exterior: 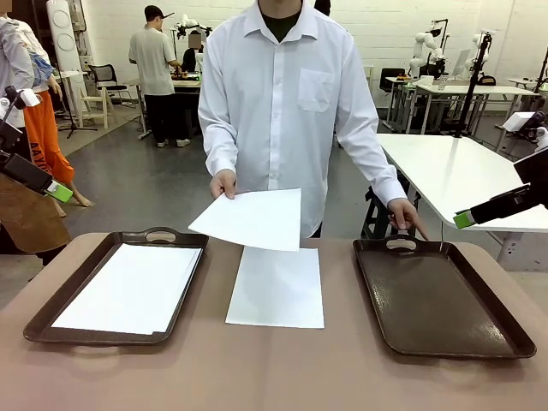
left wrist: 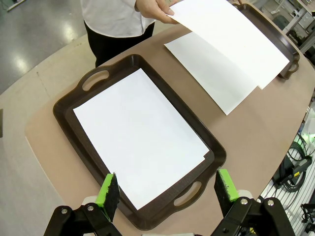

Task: Sort the A4 documents.
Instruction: Receive the A4 Paper.

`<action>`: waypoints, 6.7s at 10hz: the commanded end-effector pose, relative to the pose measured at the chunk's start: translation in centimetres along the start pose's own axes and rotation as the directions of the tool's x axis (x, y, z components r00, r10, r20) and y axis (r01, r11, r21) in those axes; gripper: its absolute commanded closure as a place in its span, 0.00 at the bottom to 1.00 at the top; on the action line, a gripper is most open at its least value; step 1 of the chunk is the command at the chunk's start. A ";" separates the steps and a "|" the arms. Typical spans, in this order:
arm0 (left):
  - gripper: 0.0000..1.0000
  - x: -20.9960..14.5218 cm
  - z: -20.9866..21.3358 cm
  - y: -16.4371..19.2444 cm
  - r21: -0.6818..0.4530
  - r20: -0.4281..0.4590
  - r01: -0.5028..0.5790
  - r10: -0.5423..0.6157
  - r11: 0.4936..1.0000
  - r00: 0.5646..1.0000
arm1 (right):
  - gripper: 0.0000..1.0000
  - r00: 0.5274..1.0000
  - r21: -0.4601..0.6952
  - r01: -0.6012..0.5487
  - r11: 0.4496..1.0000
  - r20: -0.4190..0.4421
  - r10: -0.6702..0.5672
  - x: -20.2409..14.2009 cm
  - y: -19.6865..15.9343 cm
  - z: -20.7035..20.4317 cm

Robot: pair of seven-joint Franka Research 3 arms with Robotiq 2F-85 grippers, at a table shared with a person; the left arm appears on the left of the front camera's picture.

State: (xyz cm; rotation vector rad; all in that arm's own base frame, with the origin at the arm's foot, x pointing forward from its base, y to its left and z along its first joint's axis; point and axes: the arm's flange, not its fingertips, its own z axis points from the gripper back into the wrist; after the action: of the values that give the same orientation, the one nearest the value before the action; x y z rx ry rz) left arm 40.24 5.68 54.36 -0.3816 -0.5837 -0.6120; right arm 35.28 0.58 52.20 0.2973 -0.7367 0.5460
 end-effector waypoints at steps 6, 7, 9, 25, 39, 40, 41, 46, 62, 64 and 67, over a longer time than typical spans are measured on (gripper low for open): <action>0.00 0.0 0.0 -0.2 0.000 -0.003 0.013 -0.013 1.000 1.000 | 0.00 0.959 0.172 0.282 0.944 -0.055 -0.277 2.4 1.4 -7.9; 0.00 0.0 0.0 -0.2 0.000 -0.003 0.013 -0.013 1.000 1.000 | 0.00 0.941 0.182 0.338 0.924 -0.075 -0.329 2.6 1.8 -9.8; 0.00 0.0 0.0 -0.2 0.000 -0.003 0.013 -0.013 1.000 1.000 | 0.00 0.884 0.282 0.468 0.838 -0.124 -0.452 3.3 2.0 -13.7; 0.00 0.0 0.0 -0.2 0.000 -0.003 0.013 -0.013 1.000 1.000 | 0.00 0.658 0.614 0.720 0.324 -0.453 -0.602 9.8 5.3 -30.7; 0.00 0.0 0.0 -0.2 0.000 -0.003 0.013 -0.013 1.000 1.000 | 0.20 0.630 0.652 0.720 0.237 -0.472 -0.617 11.3 6.0 -33.0; 0.00 0.0 0.0 -0.2 0.000 -0.003 0.013 -0.013 1.000 1.000 | 0.38 0.626 0.652 0.722 0.230 -0.475 -0.619 11.2 6.0 -33.2; 0.00 0.0 0.0 -0.2 0.000 -0.003 0.013 -0.013 1.000 1.000 | 0.33 0.622 0.654 0.722 0.225 -0.473 -0.624 11.2 6.1 -33.3; 0.00 0.0 0.0 -0.2 0.000 -0.003 0.013 -0.013 1.000 1.000 | 0.92 0.626 0.651 0.720 0.241 -0.459 -0.630 11.0 6.6 -33.9; 0.00 0.0 0.0 -0.2 0.000 -0.003 0.013 -0.013 1.000 1.000 | 1.00 0.624 0.634 0.733 0.247 -0.482 -0.615 10.5 6.6 -33.3; 0.00 0.0 0.0 -0.2 0.000 -0.003 0.013 -0.013 1.000 1.000 | 1.00 0.624 0.634 0.733 0.247 -0.482 -0.615 10.5 6.6 -33.3; 0.00 0.0 0.0 -0.2 0.000 -0.003 0.013 -0.013 1.000 1.000 | 1.00 0.624 0.634 0.733 0.247 -0.482 -0.615 10.5 6.6 -33.3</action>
State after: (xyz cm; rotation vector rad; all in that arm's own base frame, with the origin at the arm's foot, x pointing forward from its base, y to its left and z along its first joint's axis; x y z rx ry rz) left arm 40.22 5.56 54.40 -0.3818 -0.5842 -0.6152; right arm 56.39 24.36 36.57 1.3796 -0.0943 -0.0166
